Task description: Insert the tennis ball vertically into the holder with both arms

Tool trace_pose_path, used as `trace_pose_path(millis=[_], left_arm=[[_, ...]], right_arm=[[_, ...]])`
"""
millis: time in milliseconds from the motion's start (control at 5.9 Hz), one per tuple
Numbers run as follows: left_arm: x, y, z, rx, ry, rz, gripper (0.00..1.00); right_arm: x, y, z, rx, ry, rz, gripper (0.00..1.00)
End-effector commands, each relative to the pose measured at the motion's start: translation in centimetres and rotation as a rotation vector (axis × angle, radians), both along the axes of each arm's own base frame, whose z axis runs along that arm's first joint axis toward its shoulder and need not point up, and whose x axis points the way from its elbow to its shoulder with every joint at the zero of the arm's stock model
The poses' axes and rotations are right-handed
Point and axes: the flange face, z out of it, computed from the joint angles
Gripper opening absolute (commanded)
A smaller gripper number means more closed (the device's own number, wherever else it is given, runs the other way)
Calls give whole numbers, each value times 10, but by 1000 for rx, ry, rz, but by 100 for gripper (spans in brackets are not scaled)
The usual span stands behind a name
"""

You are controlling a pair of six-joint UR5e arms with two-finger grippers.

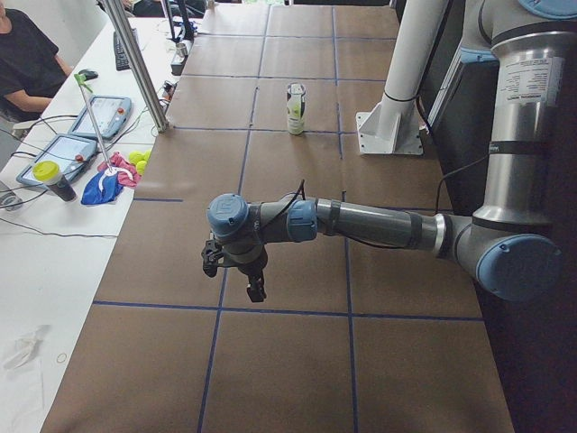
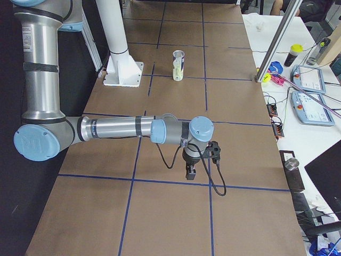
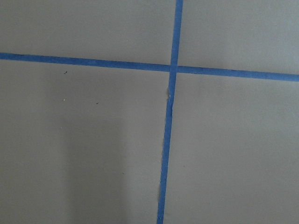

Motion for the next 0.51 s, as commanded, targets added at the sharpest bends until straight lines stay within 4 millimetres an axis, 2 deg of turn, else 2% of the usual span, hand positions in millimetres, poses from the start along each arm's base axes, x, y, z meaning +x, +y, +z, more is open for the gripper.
trace_pose_path(millis=[0, 339], left_arm=[[0, -1, -1, 3, -4, 0, 100], [0, -3, -2, 7, -3, 1, 100]], right_arm=[[1, 7, 4, -7, 1, 0, 100], [2, 19, 7, -8, 3, -6, 100]])
